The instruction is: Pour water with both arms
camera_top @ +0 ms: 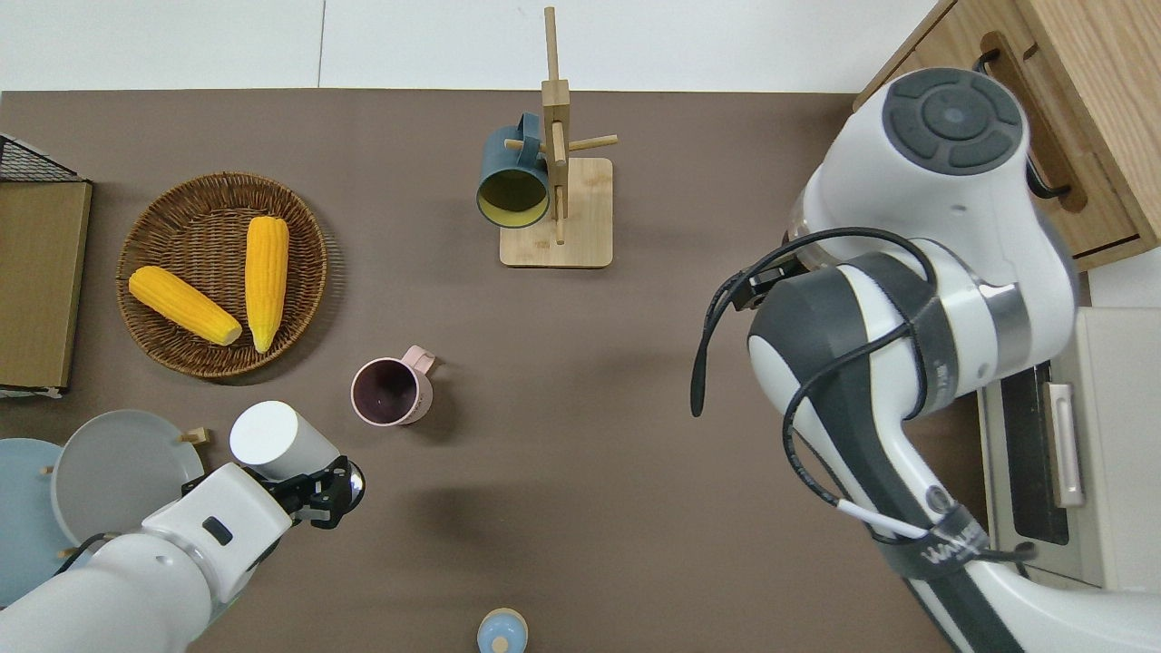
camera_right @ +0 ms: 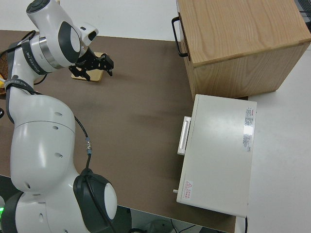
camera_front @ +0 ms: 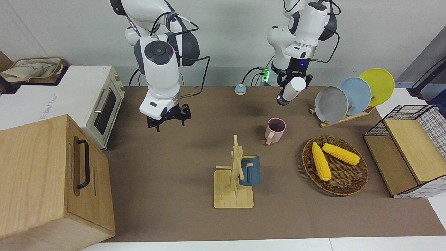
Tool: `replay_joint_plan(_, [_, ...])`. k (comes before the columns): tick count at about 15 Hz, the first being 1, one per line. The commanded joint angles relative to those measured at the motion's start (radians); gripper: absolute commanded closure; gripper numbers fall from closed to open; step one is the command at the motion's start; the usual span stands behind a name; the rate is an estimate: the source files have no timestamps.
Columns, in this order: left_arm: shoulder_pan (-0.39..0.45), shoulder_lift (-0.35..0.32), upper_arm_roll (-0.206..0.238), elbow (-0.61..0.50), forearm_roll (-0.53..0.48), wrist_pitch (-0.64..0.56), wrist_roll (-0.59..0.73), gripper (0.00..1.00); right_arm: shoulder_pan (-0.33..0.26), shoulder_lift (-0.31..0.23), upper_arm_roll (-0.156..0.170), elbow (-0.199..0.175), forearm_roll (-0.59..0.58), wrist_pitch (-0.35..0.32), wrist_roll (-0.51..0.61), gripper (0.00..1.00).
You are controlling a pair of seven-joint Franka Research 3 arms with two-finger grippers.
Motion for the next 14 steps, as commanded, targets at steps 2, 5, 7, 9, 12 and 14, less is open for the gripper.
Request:
replay_joint_plan(2, [-0.016,0.049,-0.029,-0.003,-0.013,0.06,-0.038,1.0,-0.039,-0.109,-0.09,-0.121,0.07,-0.02,-0.07,0.011])
replay_joint_plan(5, [-0.016,0.083,-0.044,-0.002,-0.013,0.081,-0.061,1.0,-0.087,-0.146,-0.122,-0.143,0.139,-0.054,-0.073,0.011])
replay_joint_plan(7, [-0.014,0.1,-0.053,-0.002,-0.013,0.083,-0.061,1.0,-0.088,-0.172,-0.152,-0.141,0.146,-0.083,-0.078,0.011])
replay_joint_plan(9, [-0.014,0.117,-0.055,-0.002,-0.01,0.078,-0.058,1.0,-0.091,-0.204,-0.16,-0.139,0.146,-0.113,-0.086,0.011])
replay_joint_plan(12, [-0.014,0.141,-0.058,0.001,-0.004,0.074,-0.06,1.0,-0.091,-0.227,-0.16,-0.117,0.147,-0.163,-0.079,0.011])
replay_joint_plan(14, [-0.008,0.15,-0.065,0.003,-0.002,0.061,-0.057,1.0,-0.091,-0.229,-0.16,-0.083,0.144,-0.186,-0.079,0.011])
